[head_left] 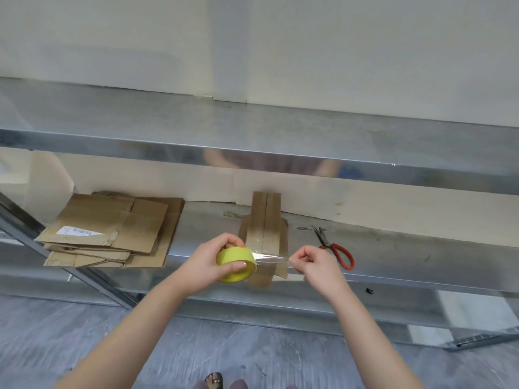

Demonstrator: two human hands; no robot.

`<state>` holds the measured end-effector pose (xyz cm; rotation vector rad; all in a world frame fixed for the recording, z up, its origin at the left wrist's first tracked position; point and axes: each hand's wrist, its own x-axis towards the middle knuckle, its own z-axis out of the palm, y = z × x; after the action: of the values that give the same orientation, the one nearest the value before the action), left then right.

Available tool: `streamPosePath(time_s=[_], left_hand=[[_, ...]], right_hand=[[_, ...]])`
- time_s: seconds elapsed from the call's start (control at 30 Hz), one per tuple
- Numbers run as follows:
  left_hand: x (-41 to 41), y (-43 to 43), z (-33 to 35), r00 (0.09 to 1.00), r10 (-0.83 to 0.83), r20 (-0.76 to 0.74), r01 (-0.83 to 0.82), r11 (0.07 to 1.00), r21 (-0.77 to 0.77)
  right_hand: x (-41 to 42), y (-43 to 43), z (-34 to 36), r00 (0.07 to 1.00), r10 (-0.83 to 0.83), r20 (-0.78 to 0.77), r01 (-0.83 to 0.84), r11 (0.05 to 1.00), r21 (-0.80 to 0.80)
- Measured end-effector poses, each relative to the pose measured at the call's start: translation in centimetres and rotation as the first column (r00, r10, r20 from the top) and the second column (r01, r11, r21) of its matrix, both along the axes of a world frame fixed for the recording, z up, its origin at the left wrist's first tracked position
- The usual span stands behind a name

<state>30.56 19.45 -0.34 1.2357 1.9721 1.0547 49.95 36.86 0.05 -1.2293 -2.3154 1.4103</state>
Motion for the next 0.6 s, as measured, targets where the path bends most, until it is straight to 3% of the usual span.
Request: streamPosePath(time_s=[0.2,0.33,0.47,0.6], left_hand=[[1.1,-0.1,0.0,0.973,0.132,-0.19,-0.147,0.987,-0.064],[1.1,-0.3,-0.6,0.964,0.137,-0.228,-0.164,0.981,-0.105],[-0.4,-0.5,-0.7,0.886,0.148,-0.439,-0.217,0.97,-0.111],[-1.2,-0.9,-0.1,0.945,0.066,-0.321,-0.112,0.986,-0.127]], right_hand=[[1.0,0.3,-0.4,0.996,0.083,-0.043,-0.085,0.996,-0.034],[1.4,-0.2,0.1,0.992,0.095,-0.087,-0.094,0.995,0.016],[1.2,-1.0,0.4,0.985,0.111,-0.131,-0.1,0.991,0.085],[0.4,-0.1,0.1,0.994,0.084,-0.064,-0.081,0.996,0.044]])
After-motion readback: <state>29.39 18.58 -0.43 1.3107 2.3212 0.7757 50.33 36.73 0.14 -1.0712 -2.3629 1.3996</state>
